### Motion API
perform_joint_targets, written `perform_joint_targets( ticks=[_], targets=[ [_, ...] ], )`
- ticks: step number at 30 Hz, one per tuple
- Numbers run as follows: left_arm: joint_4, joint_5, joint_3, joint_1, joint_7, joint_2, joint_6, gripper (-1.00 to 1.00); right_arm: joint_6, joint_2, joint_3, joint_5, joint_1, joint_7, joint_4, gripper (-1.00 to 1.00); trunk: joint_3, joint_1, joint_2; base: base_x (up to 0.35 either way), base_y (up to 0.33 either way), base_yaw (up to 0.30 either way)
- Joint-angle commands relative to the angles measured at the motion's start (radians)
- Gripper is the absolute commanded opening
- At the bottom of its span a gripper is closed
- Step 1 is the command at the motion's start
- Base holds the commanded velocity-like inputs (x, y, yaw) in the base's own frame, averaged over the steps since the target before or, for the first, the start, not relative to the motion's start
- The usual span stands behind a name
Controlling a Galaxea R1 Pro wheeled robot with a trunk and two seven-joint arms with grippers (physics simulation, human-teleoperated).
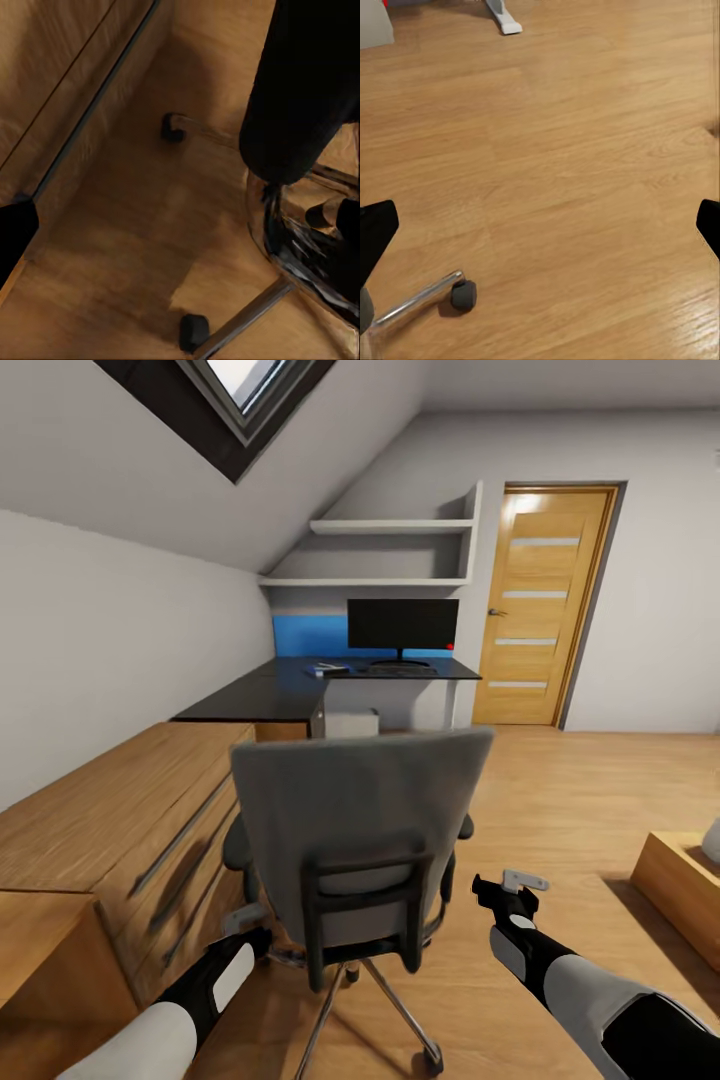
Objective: In the bedroom, organize the workspace by keeping the computer under the desk, ensuring the monitor is on the desk, placing the keyboard on the desk next to the monitor, placing the mouse on the desk next to the keyboard, moving the folder from the swivel chair onto the desk next to the mouse, stacking the notebook on top of the folder with the pen on top of the notebook, and positioning the swivel chair next to the desk.
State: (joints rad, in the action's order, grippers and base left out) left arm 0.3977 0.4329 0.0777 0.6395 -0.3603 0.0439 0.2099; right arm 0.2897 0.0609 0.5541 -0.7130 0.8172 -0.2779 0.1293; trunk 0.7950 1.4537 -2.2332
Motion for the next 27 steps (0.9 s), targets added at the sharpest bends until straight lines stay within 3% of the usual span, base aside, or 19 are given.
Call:
perform_joint_targets(
  ticks=[1,27],
  targets=[
    [0.002,0.007,0.008,0.000,-0.008,-0.001,0.004,1.00,0.002,0.000,0.009,-0.008,0.000,-0.004,0.001,1.00,0.001,0.000,0.000,0.316,-0.005,-0.213],
    [-0.001,-0.017,0.010,0.000,-0.013,0.001,0.005,1.00,0.024,0.002,0.012,-0.003,0.000,-0.003,0.001,1.00,-0.009,0.000,0.000,0.317,-0.096,-0.224]
  ],
)
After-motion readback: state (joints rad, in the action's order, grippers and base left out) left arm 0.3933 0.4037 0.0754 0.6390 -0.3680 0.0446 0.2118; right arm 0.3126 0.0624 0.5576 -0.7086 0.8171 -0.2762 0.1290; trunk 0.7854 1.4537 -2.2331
